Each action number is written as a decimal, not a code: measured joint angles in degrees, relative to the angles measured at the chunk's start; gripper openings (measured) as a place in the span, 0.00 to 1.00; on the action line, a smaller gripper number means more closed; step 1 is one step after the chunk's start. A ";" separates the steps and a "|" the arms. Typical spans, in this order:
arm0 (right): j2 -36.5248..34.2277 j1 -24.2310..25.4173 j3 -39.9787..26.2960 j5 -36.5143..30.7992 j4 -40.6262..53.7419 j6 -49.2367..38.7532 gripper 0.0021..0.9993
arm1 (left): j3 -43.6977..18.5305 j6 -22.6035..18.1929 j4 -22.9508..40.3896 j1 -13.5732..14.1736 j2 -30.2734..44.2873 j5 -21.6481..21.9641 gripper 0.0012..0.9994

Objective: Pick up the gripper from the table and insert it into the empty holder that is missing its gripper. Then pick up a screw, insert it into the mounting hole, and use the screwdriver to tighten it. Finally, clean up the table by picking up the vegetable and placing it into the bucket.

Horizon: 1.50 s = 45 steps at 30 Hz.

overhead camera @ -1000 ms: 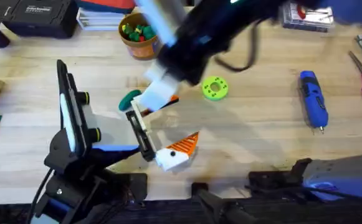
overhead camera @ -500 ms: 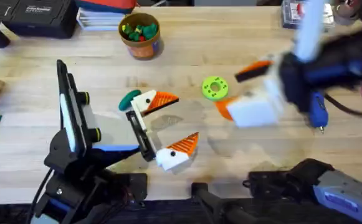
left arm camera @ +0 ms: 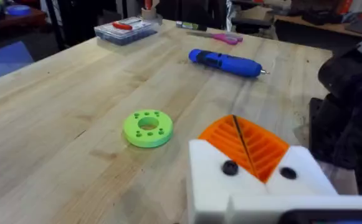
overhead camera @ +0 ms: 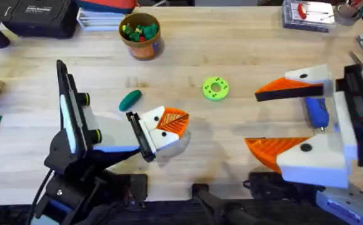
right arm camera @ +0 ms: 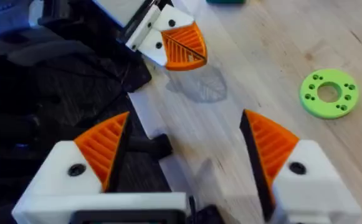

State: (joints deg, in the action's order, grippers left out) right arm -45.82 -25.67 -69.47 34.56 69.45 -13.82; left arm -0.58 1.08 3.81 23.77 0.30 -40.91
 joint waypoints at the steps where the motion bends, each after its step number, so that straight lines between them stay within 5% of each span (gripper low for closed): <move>1: -0.02 0.00 0.00 -0.04 0.00 -0.02 0.99 | 0.00 -0.01 0.00 0.00 0.00 0.00 0.01; 13: -5.65 4.05 0.00 -12.18 -0.35 0.72 0.99 | 0.00 -0.02 0.00 0.00 0.00 0.00 0.01; 21: -17.70 24.69 0.17 -25.34 -2.18 -1.08 0.99 | 0.00 0.01 0.00 0.00 0.02 -0.01 0.01; 26: -25.65 39.92 0.17 -28.38 -6.68 -4.88 0.99 | 0.00 0.01 0.00 0.00 -0.01 -0.04 0.01; 32: -36.01 51.69 0.17 -29.70 -7.23 -10.47 0.99 | 0.00 0.01 0.00 0.00 0.02 -0.02 0.01; 45: -47.96 56.76 0.26 -30.46 -17.23 -18.62 0.99 | 0.00 -0.02 0.00 0.00 0.00 -0.02 0.01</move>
State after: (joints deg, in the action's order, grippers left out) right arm -93.78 31.09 -69.21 4.10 52.22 -32.45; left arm -0.58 1.06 3.81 23.77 0.30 -40.93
